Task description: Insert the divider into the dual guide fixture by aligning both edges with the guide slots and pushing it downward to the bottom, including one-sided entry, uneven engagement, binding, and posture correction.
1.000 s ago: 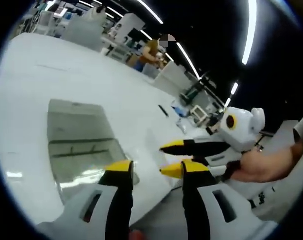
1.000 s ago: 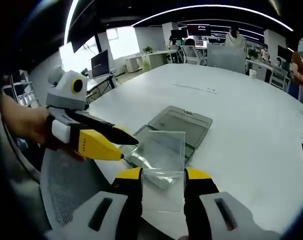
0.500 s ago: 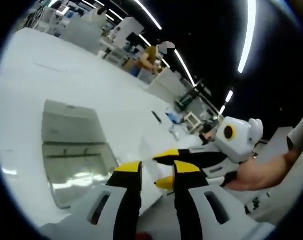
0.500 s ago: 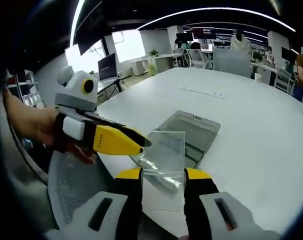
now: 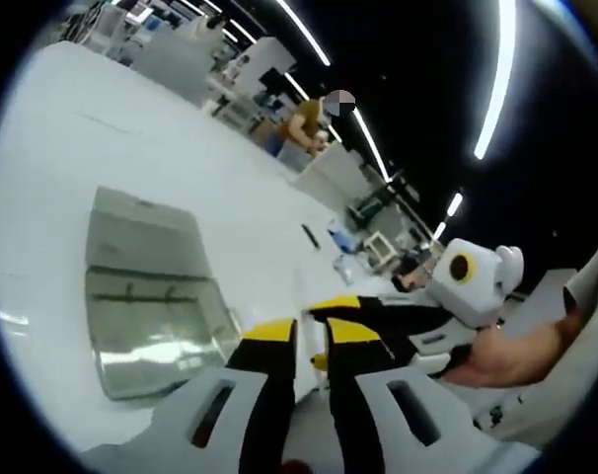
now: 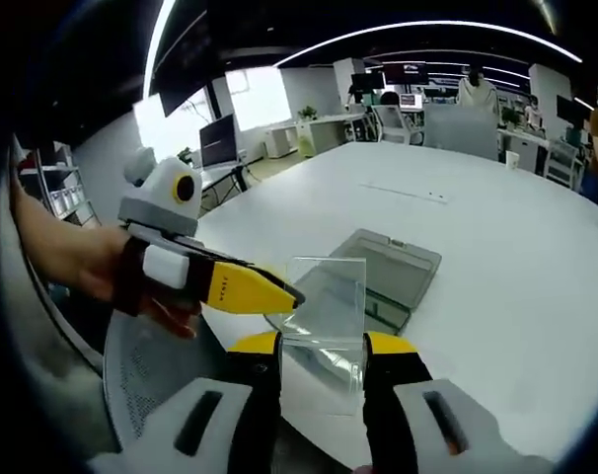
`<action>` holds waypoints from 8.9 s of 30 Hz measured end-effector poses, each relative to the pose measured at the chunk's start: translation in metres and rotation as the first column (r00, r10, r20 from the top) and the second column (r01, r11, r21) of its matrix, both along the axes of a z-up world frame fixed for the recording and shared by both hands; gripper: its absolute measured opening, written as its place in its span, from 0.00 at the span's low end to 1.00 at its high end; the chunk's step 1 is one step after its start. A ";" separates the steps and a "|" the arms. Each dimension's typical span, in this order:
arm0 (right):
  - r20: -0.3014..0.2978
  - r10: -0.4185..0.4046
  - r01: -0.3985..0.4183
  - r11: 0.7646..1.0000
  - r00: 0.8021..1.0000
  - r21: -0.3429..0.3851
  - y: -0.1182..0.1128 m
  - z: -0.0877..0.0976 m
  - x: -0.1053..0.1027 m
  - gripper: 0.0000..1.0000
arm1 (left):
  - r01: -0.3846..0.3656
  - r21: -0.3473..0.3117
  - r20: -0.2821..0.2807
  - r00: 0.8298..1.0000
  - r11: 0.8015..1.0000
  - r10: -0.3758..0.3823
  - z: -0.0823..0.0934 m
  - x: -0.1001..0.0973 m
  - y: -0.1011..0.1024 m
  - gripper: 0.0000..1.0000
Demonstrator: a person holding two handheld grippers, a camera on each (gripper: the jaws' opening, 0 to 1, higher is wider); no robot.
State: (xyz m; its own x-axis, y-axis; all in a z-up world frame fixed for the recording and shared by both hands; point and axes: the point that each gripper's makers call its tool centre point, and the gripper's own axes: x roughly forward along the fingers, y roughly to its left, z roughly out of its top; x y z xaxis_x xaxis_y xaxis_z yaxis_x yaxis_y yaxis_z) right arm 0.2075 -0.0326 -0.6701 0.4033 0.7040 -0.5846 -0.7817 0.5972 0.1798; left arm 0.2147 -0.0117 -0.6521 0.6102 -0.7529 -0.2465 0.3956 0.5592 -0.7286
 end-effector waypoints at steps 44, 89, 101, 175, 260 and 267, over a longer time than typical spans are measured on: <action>-0.001 -0.008 0.008 1.000 1.000 0.030 0.004 0.006 -0.005 0.27 | -0.064 -0.088 -0.051 0.997 0.994 0.060 0.001 0.002 0.001 0.00; 0.029 0.255 -0.256 0.951 0.966 0.173 0.002 0.080 -0.009 0.34 | 0.101 -0.164 0.021 0.995 0.981 -0.099 0.032 0.001 0.012 0.00; 0.013 0.381 -0.378 0.913 0.924 0.152 0.004 0.076 -0.013 0.31 | 0.157 -0.179 0.045 0.987 0.971 -0.152 0.039 -0.002 0.017 0.00; -0.286 0.622 -0.419 0.736 0.729 0.532 0.027 0.065 -0.039 0.02 | 0.361 -0.214 0.204 0.925 0.908 -0.320 0.067 -0.022 0.010 0.00; -0.590 -0.191 0.200 0.978 0.784 -0.051 0.018 -0.037 0.040 0.00 | 0.104 0.478 0.264 0.930 0.872 -0.256 -0.009 -0.020 0.071 0.21; -0.593 -0.235 0.223 0.970 0.770 -0.094 0.021 -0.043 0.042 0.00 | 0.092 0.472 0.266 0.933 0.877 -0.241 -0.009 -0.020 0.075 0.21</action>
